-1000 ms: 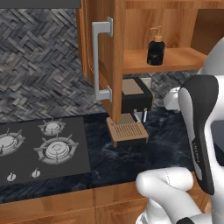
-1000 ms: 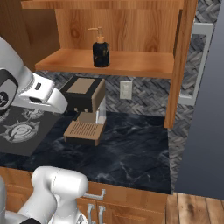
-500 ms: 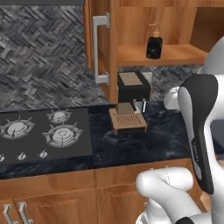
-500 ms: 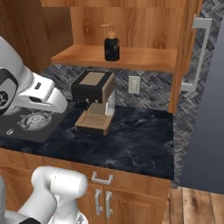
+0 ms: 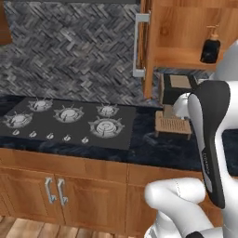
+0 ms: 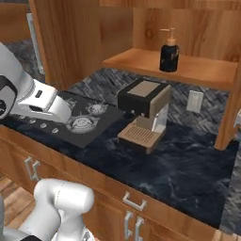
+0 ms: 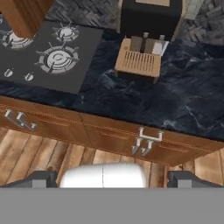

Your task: Pick up the soap dispenser and soap dispenser from the sink, and place them back in the cabinet, and close the cabinet doors.

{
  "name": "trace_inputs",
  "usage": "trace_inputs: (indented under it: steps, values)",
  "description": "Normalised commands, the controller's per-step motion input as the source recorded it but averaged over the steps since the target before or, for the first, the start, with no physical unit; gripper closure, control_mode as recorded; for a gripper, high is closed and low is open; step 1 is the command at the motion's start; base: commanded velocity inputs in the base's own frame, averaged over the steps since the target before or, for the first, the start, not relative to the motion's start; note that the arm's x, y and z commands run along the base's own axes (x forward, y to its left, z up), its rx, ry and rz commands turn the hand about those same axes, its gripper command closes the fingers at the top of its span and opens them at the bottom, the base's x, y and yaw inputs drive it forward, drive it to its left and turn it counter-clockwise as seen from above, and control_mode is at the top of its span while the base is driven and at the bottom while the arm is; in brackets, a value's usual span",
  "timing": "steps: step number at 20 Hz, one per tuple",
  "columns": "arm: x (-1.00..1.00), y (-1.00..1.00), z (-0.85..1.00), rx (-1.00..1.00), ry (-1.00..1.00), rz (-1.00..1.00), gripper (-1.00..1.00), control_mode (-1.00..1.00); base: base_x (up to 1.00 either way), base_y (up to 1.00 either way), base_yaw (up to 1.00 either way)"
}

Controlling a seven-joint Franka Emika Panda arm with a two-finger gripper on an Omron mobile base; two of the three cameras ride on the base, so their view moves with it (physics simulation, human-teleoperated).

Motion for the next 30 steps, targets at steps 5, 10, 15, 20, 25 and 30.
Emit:
trace_inputs:
  steps: [5,10,15,20,25,30]
  values:
    - [0.00,0.00,0.00,0.00,0.00,0.00,-1.00,1.00,0.00,0.00,0.64]
    - [0.00,0.00,0.00,0.00,0.00,0.00,-1.00,1.00,-0.11,0.14,0.62]
    - [0.00,0.00,0.00,0.00,0.00,0.00,-1.00,1.00,-0.13,0.32,0.62]
    - [0.00,0.00,0.00,0.00,0.00,0.00,-1.00,1.00,-0.01,0.35,0.65]
    - [0.00,0.00,0.00,0.00,0.00,0.00,-1.00,1.00,0.00,0.32,0.68]
    - [0.00,0.00,0.00,0.00,0.00,0.00,-1.00,1.00,0.00,0.29,0.69]
